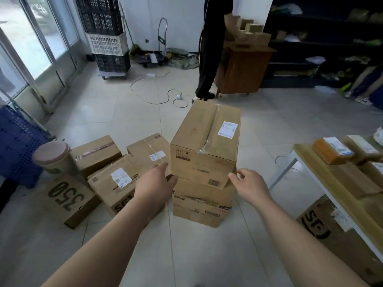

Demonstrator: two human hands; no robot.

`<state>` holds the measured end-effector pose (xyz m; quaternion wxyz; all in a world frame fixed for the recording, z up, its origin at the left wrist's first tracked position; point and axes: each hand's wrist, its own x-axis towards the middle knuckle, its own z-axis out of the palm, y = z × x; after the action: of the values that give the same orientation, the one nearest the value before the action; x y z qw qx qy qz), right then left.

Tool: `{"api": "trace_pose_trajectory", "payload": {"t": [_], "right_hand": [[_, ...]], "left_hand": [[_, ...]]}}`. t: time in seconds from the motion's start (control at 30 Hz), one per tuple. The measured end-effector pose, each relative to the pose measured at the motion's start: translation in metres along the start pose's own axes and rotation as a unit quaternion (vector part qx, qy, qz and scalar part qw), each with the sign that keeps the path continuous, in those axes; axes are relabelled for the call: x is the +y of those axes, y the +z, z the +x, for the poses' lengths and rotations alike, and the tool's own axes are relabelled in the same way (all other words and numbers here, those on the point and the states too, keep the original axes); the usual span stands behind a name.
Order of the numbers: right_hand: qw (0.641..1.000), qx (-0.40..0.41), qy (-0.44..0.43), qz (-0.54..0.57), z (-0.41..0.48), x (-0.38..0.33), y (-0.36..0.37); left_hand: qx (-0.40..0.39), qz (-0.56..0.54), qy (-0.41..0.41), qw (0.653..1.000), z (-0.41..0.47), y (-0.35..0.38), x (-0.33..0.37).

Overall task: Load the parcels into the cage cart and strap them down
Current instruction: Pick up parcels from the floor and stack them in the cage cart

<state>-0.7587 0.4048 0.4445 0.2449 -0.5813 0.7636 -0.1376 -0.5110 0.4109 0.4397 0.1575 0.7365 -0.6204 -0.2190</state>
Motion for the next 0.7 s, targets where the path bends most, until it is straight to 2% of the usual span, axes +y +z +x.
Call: {"api": "trace_pose_trajectory", "payload": {"t": [0.4, 0.7], "right_hand": [[0.996, -0.004, 0.076, 0.044, 0.142, -0.008, 0.010], [0.980, -0.013, 0.181, 0.076, 0.223, -0.003, 0.050]], "left_hand": [[-0.074, 0.044, -0.010, 0.996, 0.172, 0.044, 0.014], [-0.148, 0.040, -0.033, 0.988, 0.278, 0.071, 0.009]]}}
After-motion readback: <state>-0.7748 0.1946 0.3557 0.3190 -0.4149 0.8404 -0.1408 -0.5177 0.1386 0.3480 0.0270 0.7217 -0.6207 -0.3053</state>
